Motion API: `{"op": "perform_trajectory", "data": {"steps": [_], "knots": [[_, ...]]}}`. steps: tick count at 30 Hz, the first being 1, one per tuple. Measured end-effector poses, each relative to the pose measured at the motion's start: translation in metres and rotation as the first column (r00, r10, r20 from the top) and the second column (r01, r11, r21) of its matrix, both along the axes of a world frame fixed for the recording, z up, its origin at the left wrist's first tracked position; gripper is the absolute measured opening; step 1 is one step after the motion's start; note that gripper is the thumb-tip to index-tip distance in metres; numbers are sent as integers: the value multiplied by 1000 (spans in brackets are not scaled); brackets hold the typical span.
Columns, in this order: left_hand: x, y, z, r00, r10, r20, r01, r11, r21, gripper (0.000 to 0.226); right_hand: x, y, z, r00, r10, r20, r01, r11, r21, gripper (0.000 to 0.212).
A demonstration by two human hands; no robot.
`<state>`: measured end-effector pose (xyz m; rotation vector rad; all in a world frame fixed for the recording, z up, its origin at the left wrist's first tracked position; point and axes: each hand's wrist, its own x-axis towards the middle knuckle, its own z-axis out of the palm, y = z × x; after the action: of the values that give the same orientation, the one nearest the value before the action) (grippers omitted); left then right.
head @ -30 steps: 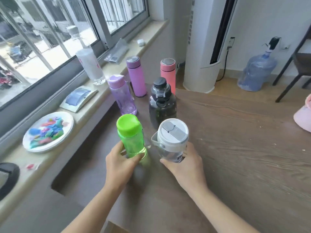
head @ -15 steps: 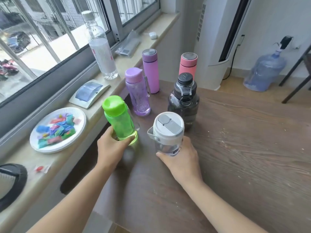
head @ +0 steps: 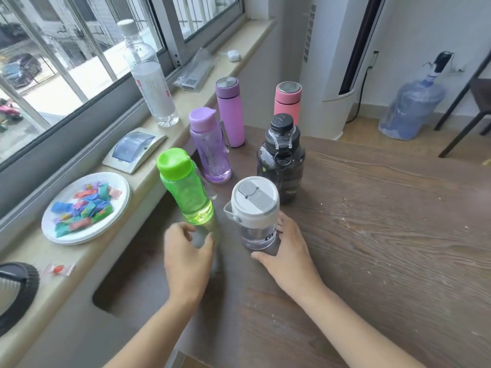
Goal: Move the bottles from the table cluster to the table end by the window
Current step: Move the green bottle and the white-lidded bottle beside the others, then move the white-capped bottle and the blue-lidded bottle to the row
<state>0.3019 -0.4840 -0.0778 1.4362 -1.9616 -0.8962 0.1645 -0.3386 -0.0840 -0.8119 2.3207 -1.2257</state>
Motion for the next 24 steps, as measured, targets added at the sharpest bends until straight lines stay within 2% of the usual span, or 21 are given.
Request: {"op": "perform_trajectory", "data": {"steps": [2,4,6,9,17,24], "knots": [[-2,42,-1,993,-119,11,118,993,21,22,-7,17,1,1000,-15,4,15,999,41,91],[-7,74,-4,966,-255,40,254,966,40,24,-17,35,1,997,-28,-76,30,999,33,66],[-24,103,-7,916,-398,52,398,917,11,20,-35,62,2,986,-54,-158,60,998,28,46],[-62,139,-3,822,-568,29,569,821,-47,16,-66,104,2,976,-108,-191,119,992,50,32],[-190,235,6,664,-747,19,747,664,-8,49,-153,231,0,928,-306,-210,321,946,38,26],[-316,350,12,559,-829,18,829,559,20,47,-241,370,10,852,-465,-242,492,868,68,26]]}}
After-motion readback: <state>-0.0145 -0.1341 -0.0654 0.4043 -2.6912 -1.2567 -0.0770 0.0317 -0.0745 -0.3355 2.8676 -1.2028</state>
